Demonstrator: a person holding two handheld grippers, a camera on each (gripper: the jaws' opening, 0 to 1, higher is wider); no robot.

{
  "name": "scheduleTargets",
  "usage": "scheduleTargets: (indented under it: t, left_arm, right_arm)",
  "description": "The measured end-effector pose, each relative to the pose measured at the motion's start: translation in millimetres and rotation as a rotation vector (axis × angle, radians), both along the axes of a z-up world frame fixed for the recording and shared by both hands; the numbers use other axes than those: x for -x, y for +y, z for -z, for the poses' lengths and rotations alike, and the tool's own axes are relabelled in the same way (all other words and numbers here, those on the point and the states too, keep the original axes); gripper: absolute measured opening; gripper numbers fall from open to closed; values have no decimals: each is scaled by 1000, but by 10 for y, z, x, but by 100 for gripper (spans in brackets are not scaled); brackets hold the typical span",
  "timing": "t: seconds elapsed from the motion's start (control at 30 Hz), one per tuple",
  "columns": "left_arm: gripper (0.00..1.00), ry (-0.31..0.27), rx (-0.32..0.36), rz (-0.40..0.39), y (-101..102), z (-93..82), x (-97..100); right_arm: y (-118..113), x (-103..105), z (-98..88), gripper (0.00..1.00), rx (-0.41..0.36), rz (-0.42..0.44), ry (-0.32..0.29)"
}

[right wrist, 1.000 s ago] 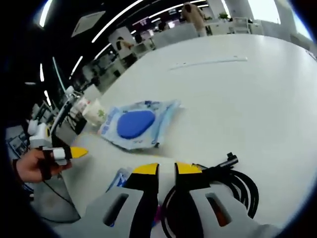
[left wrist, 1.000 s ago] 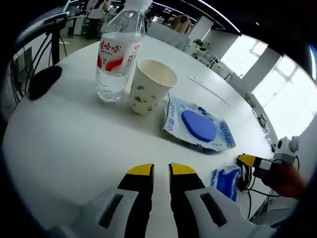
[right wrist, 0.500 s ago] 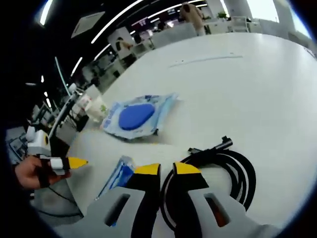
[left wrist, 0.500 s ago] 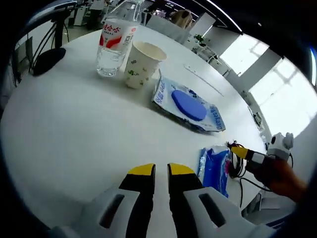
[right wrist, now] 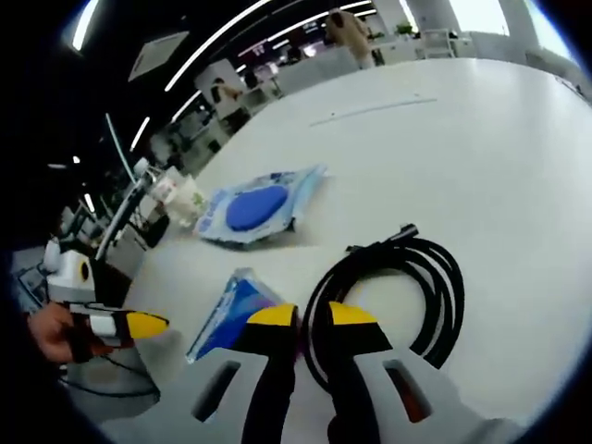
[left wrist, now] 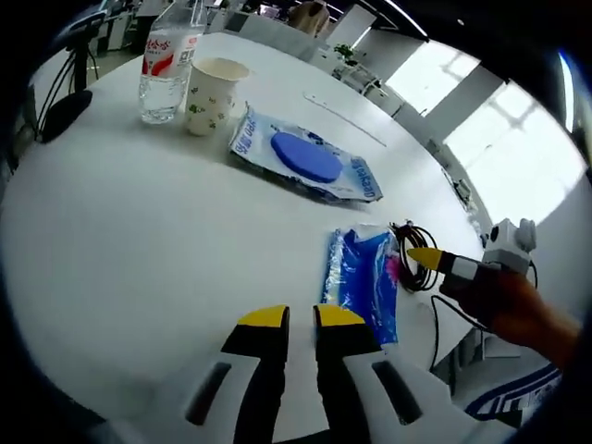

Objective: Arrange the tabletop items into an orderly group along one side of the table until the central work area is clear of visible clutter.

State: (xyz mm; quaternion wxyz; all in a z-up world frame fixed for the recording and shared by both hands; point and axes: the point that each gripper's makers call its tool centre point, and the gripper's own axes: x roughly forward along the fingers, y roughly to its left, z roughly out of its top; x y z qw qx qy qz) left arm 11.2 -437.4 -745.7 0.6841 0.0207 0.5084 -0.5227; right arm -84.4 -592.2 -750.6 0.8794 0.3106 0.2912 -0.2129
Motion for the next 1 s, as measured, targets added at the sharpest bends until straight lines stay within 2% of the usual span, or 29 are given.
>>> scheduleTargets:
  t: [0.23,0.33,0.43,0.67,0.77,0.9,1.0]
  left_arm:
    - [11,82,-27,47,53,8,370]
    - [12,101,-41,55,76,11,446]
    - [17,168,-29,48,78,0,561]
    - [20,204,-52,55,125,40,703]
    - [21,297,-35,-8,71,-16,781]
    - [22,262,-47,21,86,-6,786]
    - [22,269,-56,44,112,12,893]
  right_arm:
    - [101,-10,9,11,13,-35,11]
    - [121,-16,-6,12,21,-50,12]
    - [113,-33,-24,13,25,-56,12]
    - [57,-146,-65,15,54,-94,18]
    - [51,-223,-73,16,67,-121,23]
    - [71,-300,-33,18,89,-176,52]
    - [89,-350,-24,20,100,-206,66]
